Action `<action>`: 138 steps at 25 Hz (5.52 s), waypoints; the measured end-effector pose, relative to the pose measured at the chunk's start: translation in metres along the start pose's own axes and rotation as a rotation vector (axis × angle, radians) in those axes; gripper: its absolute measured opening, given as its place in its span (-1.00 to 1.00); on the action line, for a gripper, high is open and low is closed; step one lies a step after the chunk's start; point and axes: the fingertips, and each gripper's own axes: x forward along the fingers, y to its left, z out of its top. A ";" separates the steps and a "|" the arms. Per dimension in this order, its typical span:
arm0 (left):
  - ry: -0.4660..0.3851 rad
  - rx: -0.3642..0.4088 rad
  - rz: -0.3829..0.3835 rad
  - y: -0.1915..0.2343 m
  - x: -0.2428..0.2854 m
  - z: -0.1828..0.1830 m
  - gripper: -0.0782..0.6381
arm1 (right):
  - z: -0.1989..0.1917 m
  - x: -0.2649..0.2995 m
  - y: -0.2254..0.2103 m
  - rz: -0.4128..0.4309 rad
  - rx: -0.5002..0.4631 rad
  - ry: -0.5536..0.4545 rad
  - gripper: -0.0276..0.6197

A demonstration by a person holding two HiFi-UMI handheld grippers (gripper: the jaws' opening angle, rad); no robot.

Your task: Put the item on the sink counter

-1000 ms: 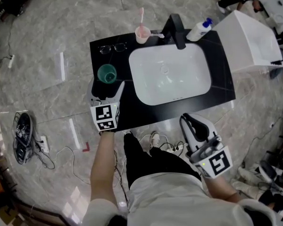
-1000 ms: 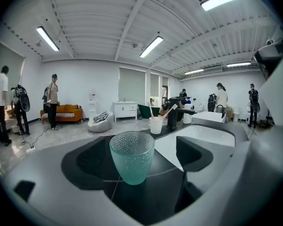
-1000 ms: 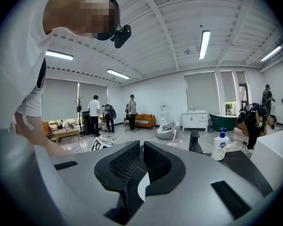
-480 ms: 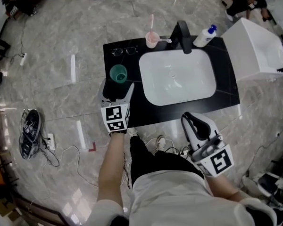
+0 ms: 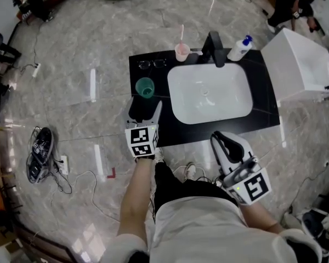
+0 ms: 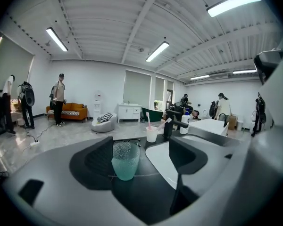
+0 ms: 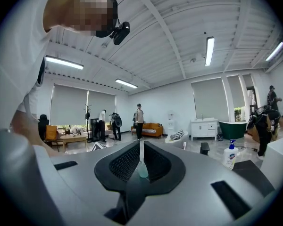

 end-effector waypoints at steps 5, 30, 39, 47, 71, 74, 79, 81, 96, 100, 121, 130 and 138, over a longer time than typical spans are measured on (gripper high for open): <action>-0.039 0.010 0.017 -0.001 -0.019 0.016 0.09 | 0.003 -0.004 0.002 0.009 -0.011 -0.012 -0.76; -0.176 0.019 0.123 -0.027 -0.128 0.061 -0.44 | 0.014 -0.027 0.002 0.066 -0.042 -0.077 -0.76; -0.211 0.027 0.154 -0.034 -0.165 0.072 -0.59 | 0.014 -0.035 -0.008 0.059 -0.052 -0.091 -0.76; -0.219 0.026 0.178 -0.041 -0.190 0.074 -0.73 | 0.017 -0.045 -0.015 0.045 -0.069 -0.105 -0.76; -0.256 0.012 0.176 -0.069 -0.264 0.086 -0.77 | 0.013 -0.064 -0.029 0.004 -0.059 -0.108 -0.76; -0.258 0.007 0.164 -0.075 -0.263 0.086 -0.77 | 0.010 -0.062 -0.024 0.018 -0.055 -0.106 -0.76; -0.256 -0.001 0.147 -0.077 -0.262 0.082 -0.77 | 0.009 -0.061 -0.019 0.028 -0.058 -0.107 -0.76; -0.248 -0.008 0.145 -0.077 -0.261 0.082 -0.77 | 0.007 -0.060 -0.019 0.027 -0.058 -0.101 -0.76; -0.259 -0.029 0.068 -0.096 -0.246 0.080 -0.77 | 0.013 -0.067 -0.016 0.019 -0.075 -0.104 -0.76; -0.258 -0.032 0.059 -0.099 -0.244 0.080 -0.77 | 0.011 -0.071 -0.018 0.011 -0.074 -0.098 -0.76; -0.265 -0.054 0.064 -0.102 -0.247 0.076 -0.77 | 0.009 -0.064 0.000 0.055 -0.064 -0.098 -0.77; -0.253 -0.051 0.060 -0.091 -0.241 0.074 -0.77 | 0.008 -0.051 0.001 0.062 -0.056 -0.097 -0.77; -0.246 -0.049 0.047 -0.087 -0.239 0.078 -0.77 | 0.012 -0.046 0.004 0.060 -0.056 -0.103 -0.77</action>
